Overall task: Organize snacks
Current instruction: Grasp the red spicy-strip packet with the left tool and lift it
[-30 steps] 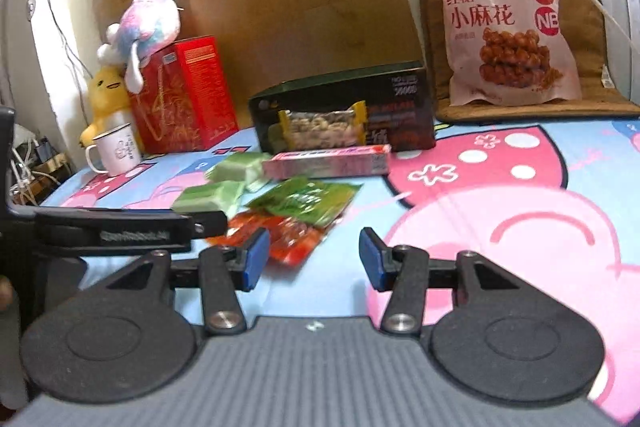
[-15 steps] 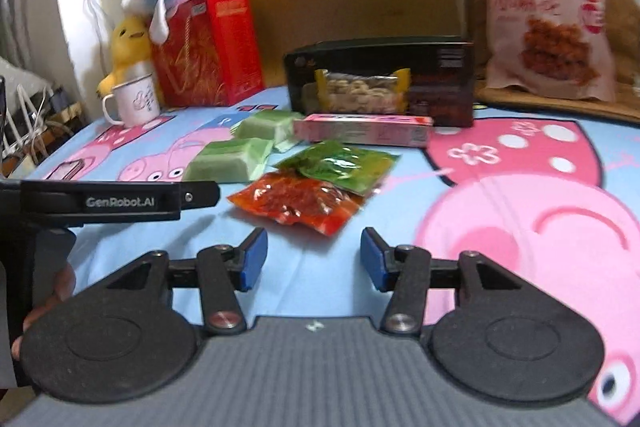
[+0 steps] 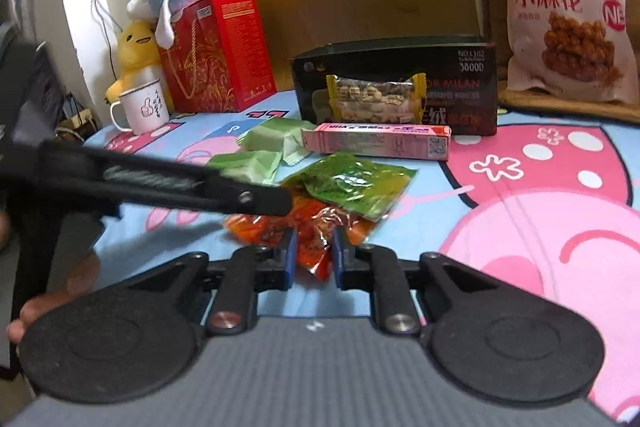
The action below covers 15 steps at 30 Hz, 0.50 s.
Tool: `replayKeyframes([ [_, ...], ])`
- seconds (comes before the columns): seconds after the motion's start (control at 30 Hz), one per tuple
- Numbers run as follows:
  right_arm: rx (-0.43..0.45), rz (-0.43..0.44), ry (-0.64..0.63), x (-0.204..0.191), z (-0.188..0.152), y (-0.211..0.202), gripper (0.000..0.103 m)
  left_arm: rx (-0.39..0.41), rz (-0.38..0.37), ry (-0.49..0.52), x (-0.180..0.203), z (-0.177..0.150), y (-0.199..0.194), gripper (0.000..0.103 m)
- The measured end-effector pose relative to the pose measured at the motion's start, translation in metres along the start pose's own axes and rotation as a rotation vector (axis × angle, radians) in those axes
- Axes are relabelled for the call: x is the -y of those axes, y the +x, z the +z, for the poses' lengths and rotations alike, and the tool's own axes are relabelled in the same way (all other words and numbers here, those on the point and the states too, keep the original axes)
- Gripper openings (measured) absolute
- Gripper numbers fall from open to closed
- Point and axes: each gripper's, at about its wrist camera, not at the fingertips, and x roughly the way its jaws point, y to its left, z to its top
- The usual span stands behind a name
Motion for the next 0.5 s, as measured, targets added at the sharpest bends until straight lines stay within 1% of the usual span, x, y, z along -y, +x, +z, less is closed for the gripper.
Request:
replayKeyframes([
  [0.07, 0.014, -0.009, -0.015, -0.004, -0.007, -0.011, 0.007, -0.006, -0.006, -0.003, 0.003, -0.007, -0.005, 0.028],
  [0.13, 0.021, -0.011, -0.021, -0.004, -0.015, -0.024, 0.007, -0.015, -0.047, -0.024, 0.002, -0.015, -0.013, 0.026],
  [0.17, 0.018, -0.001, -0.021, -0.002, -0.019, -0.029, 0.007, -0.022, -0.086, -0.036, 0.003, -0.022, -0.018, 0.021],
  [0.23, 0.012, 0.036, 0.009, 0.004, -0.021, -0.038, 0.011, -0.024, -0.098, -0.035, 0.005, -0.033, -0.024, 0.021],
  [0.3, -0.001, 0.077, 0.051, 0.015, -0.02, -0.045, 0.012, -0.016, -0.092, -0.01, 0.009, -0.04, -0.03, 0.021],
  [0.37, 0.016, 0.074, 0.089, 0.026, -0.017, -0.051, 0.013, -0.019, -0.088, -0.007, 0.009, -0.042, -0.033, 0.022],
  [0.43, 0.029, 0.069, 0.142, 0.039, -0.012, -0.054, 0.016, -0.029, -0.091, -0.017, 0.008, -0.039, -0.033, 0.022],
  [0.47, 0.03, 0.07, 0.18, 0.047, -0.011, -0.054, 0.022, -0.031, -0.091, -0.018, 0.008, -0.038, -0.032, 0.022],
  [0.5, 0.025, 0.066, 0.221, 0.053, -0.011, -0.054, 0.026, -0.03, -0.087, -0.014, 0.008, -0.037, -0.031, 0.022],
])
